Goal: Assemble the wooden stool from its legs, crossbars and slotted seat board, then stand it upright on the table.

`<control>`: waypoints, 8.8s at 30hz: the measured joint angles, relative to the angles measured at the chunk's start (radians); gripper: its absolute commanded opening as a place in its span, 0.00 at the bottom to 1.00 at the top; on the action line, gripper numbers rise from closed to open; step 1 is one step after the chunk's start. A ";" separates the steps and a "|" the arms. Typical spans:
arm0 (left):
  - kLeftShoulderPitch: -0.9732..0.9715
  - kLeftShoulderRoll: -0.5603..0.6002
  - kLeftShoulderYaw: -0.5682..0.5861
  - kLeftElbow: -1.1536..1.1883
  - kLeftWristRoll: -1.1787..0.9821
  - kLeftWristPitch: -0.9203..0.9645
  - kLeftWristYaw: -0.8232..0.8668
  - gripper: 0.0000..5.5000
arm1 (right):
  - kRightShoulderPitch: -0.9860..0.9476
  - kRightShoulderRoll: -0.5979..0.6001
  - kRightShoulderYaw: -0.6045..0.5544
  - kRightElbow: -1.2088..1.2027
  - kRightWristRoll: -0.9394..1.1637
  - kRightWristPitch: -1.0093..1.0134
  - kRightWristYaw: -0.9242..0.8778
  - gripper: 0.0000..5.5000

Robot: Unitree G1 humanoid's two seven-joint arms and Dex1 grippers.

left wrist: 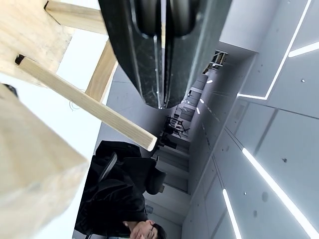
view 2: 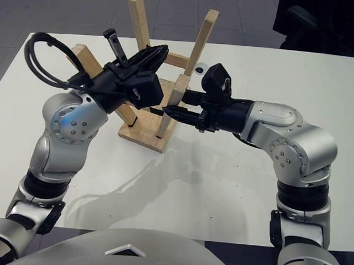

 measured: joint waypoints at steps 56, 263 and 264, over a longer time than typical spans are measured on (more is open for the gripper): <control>0.381 0.037 0.548 0.117 -0.345 -0.174 0.270 0.02 | -0.067 -0.130 0.057 0.362 -0.260 -0.507 0.306 0.59; 0.385 0.015 0.153 0.251 -0.563 0.243 0.231 0.25 | 0.040 0.020 0.070 0.523 -0.452 -0.384 0.116 0.22; 0.385 0.024 0.160 0.259 -0.564 0.233 0.227 0.25 | 0.039 0.015 0.076 0.529 -0.452 -0.408 0.150 0.22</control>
